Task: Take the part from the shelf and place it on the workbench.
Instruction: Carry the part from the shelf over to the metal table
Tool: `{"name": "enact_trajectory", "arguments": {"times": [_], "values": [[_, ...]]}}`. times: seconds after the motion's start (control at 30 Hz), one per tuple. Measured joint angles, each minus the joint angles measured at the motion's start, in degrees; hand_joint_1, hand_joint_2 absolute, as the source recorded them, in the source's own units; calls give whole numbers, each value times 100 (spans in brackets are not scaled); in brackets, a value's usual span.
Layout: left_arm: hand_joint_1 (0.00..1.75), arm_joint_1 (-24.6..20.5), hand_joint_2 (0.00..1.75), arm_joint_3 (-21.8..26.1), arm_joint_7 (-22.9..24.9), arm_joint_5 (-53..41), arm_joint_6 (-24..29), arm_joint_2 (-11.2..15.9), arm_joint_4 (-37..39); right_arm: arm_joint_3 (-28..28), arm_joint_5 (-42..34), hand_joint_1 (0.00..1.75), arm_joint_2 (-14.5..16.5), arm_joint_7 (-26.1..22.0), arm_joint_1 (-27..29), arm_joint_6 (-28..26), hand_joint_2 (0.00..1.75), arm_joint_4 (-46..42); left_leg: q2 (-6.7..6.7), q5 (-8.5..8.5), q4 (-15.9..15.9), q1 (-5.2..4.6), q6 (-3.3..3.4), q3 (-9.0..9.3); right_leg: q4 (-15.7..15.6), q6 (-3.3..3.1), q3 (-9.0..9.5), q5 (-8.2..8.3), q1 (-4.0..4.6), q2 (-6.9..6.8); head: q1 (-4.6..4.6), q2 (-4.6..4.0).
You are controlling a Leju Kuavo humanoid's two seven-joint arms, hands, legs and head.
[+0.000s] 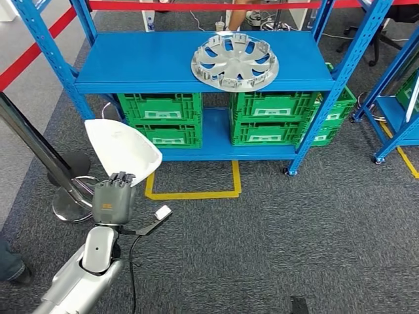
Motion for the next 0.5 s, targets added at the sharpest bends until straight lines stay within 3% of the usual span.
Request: {"name": "enact_trajectory", "arguments": {"times": [0.03,0.1,0.17,0.2,0.23,0.27,0.3,0.37,0.4,0.43,0.47,0.5], "values": [[175,14,175,22,-27,0,0,-1,-3,1,15,0,-1,2,-8,26,0,-2,0,65,12,-10,-8,-81,-376,-40,297,127,26,-1,1,0],[175,38,175,88,-80,0,1,-4,-21,3,42,0,-4,7,-31,62,0,-9,4,184,37,-28,-39,-191,-1258,-100,905,70,70,-5,-6,0],[175,58,175,154,-131,0,3,-14,-38,6,60,0,-5,10,-39,95,0,-14,17,312,35,-22,-84,-236,-1677,-119,1119,-29,99,1,-11,0],[175,72,175,183,-154,0,5,-17,-40,7,65,0,-4,14,-33,109,0,-13,21,364,28,-14,-109,-259,-1700,-142,1077,13,89,-1,-11,-1],[175,87,175,210,-168,0,6,-21,-41,8,68,0,-4,17,-30,118,0,-12,13,312,51,-8,-146,-290,-1705,-179,1022,81,80,-8,-8,-1],[175,100,175,236,-177,0,7,-24,-42,8,69,0,-4,21,-33,124,0,-13,4,136,160,2,-189,-343,-1715,-226,966,161,68,-17,-15,-1],[175,112,175,256,-179,0,8,-23,-42,8,71,0,-4,24,-35,129,0,-13,-5,-144,376,20,-236,-413,-1721,-267,892,252,55,-26,-25,-1],[175,127,175,278,-179,0,9,-23,-43,10,71,0,-4,25,-38,136,0,-16,-11,-762,1107,83,-322,-554,-1695,-295,697,415,61,-28,-44,0],[175,139,175,285,-179,0,9,-23,-43,11,71,0,-4,25,-34,139,0,-16,-11,-900,1472,116,-356,-588,-1675,-287,587,490,61,-29,-47,0],[175,150,175,292,-179,0,9,-23,-43,12,71,0,-5,25,-32,139,0,-16,-11,-890,1724,149,-385,-569,-1649,-276,472,561,59,-30,-45,0],[175,159,175,299,-179,0,9,-23,-43,12,71,0,-5,25,-32,139,0,-16,-11,-760,1809,181,-410,-476,-1615,-261,348,628,56,-31,-46,0],[175,163,175,305,-179,0,9,-25,-43,12,71,0,-6,25,-34,140,0,-16,-11,-589,1688,211,-428,-291,-1575,-244,224,693,53,-30,-46,0]]}}
